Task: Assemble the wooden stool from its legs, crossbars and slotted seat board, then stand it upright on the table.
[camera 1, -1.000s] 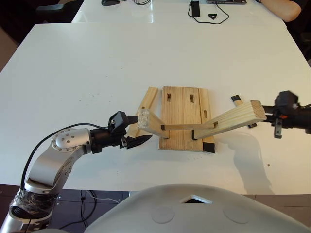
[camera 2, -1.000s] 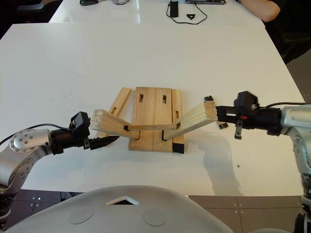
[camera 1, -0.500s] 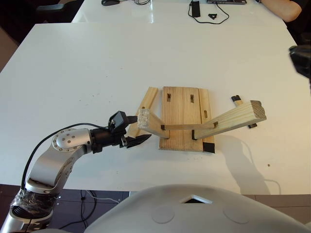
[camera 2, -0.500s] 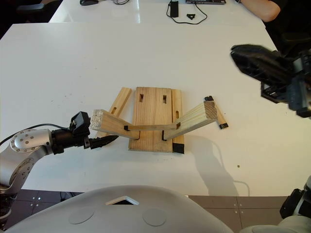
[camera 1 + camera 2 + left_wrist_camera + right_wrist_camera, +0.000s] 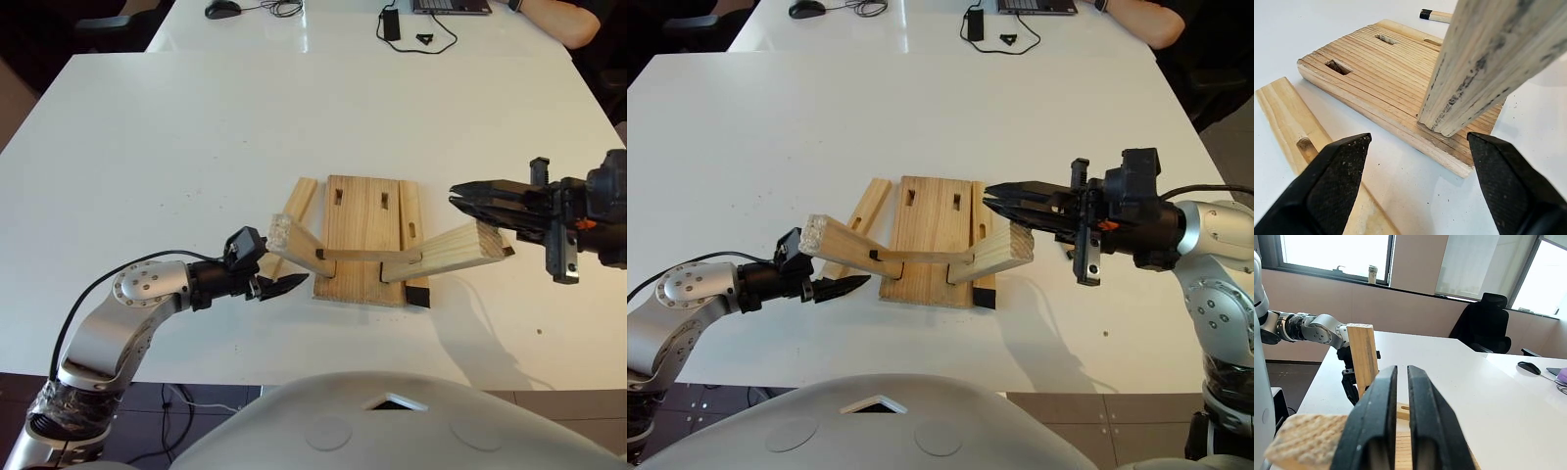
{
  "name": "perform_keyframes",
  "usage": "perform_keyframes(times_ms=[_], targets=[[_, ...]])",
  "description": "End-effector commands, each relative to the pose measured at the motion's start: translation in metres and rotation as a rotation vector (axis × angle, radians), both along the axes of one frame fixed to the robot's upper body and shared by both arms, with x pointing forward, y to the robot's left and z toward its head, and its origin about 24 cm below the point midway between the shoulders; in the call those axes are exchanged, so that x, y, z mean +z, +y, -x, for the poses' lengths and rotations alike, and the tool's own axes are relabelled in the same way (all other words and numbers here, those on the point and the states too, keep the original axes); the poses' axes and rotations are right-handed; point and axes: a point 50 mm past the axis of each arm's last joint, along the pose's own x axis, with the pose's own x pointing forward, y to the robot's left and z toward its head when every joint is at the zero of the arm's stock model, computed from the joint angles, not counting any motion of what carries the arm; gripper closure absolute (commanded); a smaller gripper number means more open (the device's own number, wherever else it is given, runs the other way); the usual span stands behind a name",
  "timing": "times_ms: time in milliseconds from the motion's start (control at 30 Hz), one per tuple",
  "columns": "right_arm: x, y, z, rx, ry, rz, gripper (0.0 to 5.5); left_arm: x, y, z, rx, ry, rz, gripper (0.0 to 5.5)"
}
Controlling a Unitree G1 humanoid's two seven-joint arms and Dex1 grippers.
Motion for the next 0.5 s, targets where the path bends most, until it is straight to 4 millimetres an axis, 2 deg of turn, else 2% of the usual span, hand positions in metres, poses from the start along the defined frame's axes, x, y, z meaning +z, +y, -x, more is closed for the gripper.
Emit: perform_keyframes(times_ms=[33,200,500], targets=[[-0.048,0.004,-0.003,-0.048,0.186,0.213,5.13,0.005,-0.008,-0.004,-0.021,-0.023,-0.004,1.86],[-0.047,0.004,-0.008,-0.077,0.165,0.197,5.13,0.002,-0.008,-0.006,-0.011,-0.014,-0.009,1.86],[-0.021,0.002,-0.015,-0.102,0.112,0.08,5.13,-0.007,-0.001,-0.011,0.055,0.007,-0.044,1.86]])
